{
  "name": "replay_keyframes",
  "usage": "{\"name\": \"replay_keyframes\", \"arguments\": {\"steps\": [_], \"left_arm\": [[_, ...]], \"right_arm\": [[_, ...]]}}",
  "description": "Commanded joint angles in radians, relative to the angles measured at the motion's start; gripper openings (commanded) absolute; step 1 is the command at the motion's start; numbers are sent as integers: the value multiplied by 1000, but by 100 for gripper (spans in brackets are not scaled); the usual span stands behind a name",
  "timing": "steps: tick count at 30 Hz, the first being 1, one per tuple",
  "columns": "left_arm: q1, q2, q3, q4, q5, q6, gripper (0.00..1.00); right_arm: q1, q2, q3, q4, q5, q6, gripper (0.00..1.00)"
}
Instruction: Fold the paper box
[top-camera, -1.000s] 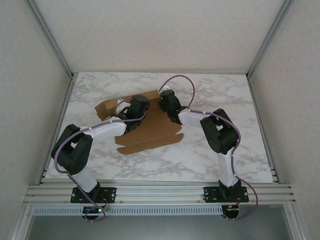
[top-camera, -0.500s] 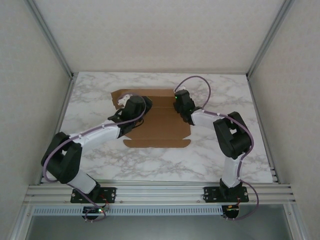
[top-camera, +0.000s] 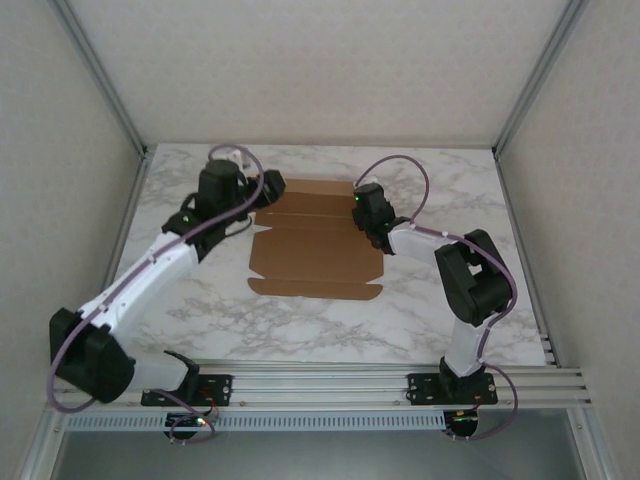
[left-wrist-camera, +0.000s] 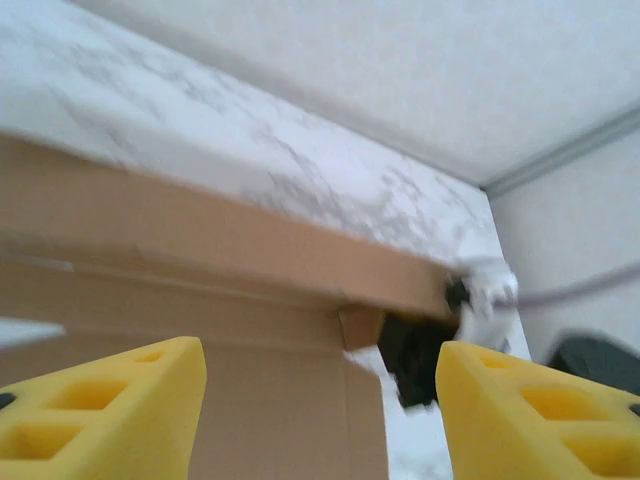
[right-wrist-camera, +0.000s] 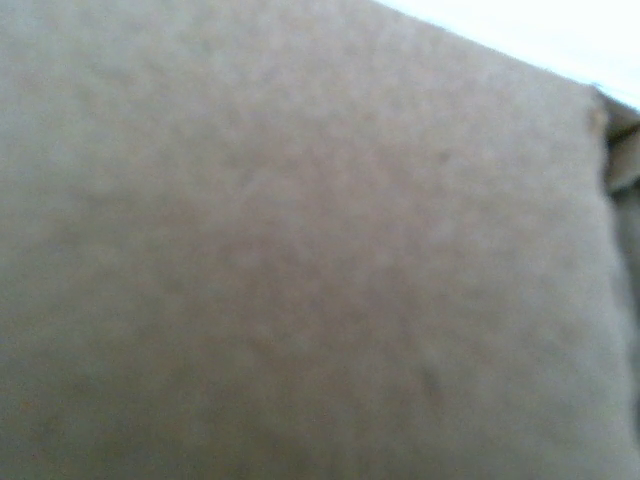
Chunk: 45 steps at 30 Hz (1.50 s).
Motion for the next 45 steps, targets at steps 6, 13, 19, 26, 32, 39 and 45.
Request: {"name": "replay_keyframes", "arguments": {"steps": [6,13,19,26,32,39,45], "left_arm": [[133,295,134,-70,240,93,61],[174,359,147,-22,220,59,56],[174,378,105,59,251,42,54],[187,416,109,114,348,70,52],[199,387,-12,313,455,-15,43],[230,398,-124,598,541,-170,30],[234,414,-158,751,579,-267,19]], "right_arm": [[-6,-42,-31,-10,-56,39,26],[-6,-40,-35,-17,-83,54,26],[-6,-33,-34,-17,-109,56,26],[-6,-25,-21,-30,-137,46,26],[-8,-22,-10,-30,-144,39,26],[-19,-31,-12,-24,-153,47,25],[-26,-40,-17,-22,-175,53,26]]}}
